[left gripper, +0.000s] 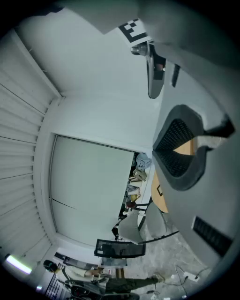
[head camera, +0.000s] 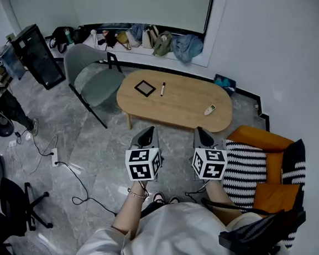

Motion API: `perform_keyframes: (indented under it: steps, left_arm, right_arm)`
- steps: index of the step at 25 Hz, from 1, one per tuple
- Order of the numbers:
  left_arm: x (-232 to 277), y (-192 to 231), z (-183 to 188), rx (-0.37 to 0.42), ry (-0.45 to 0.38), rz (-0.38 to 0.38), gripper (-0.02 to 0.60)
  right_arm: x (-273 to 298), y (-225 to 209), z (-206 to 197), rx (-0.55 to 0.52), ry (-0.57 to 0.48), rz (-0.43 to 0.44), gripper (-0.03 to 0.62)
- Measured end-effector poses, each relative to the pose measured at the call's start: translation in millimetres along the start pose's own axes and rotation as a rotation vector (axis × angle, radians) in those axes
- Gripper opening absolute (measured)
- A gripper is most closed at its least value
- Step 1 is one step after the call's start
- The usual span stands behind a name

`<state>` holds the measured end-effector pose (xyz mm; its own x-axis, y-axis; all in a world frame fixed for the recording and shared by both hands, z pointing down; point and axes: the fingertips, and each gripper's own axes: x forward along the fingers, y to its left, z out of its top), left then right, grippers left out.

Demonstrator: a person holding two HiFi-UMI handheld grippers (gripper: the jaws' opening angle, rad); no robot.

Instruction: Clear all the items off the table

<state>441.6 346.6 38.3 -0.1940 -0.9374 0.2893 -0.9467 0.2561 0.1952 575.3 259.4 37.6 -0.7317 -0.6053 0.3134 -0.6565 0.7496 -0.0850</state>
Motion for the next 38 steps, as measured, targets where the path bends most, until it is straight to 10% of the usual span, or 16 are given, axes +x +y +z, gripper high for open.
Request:
perform_keyframes:
  steps: [38]
  left_arm:
    - [97.1,129.4,0.4,-0.073,0.065,0.112,0.008]
  right_arm:
    - [162.2,18.6,6.1,0.022,0.08,0.04,0.025]
